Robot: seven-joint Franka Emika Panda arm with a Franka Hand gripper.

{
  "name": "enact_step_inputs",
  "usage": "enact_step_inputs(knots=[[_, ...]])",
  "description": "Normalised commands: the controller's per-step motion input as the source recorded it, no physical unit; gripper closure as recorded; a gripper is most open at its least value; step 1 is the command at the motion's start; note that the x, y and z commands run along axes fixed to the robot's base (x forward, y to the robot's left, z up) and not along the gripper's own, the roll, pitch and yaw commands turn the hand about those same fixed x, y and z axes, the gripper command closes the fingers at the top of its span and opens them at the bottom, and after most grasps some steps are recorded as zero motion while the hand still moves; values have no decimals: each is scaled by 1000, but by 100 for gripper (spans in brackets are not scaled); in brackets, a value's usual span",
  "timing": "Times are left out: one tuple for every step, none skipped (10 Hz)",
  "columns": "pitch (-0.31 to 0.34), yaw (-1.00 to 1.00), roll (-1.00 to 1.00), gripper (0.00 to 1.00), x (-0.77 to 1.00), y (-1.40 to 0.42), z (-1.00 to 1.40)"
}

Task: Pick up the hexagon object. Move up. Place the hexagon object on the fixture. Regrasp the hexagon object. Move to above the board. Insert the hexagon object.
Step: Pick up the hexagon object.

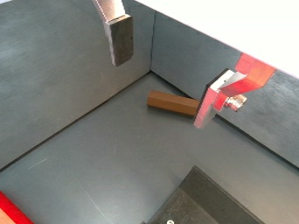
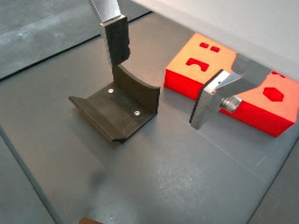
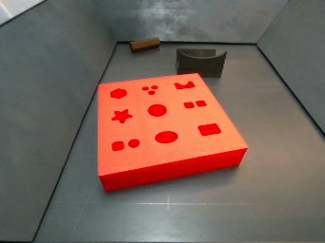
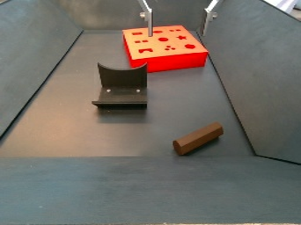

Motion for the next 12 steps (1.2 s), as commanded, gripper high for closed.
enact_step_inputs(knots=[[-136, -180, -53, 0, -329, 260, -63], [-146, -540, 0, 0, -609, 297, -340], [-91, -509, 13, 0, -500, 394, -500], [-74, -569, 16, 0, -477, 349, -551], [-39, -589, 16, 0, -417, 354, -671], [-6, -546, 16, 0, -249, 443, -811], [-4, -523, 13, 0, -254, 469, -826], [-9, -483, 9, 0, -180, 523, -877], [0, -489, 10, 0, -89, 534, -917], [-19, -523, 0, 0, -14, 511, -983], [-50, -583, 0, 0, -9, 414, -946], [-64, -709, 0, 0, -106, 311, -974]])
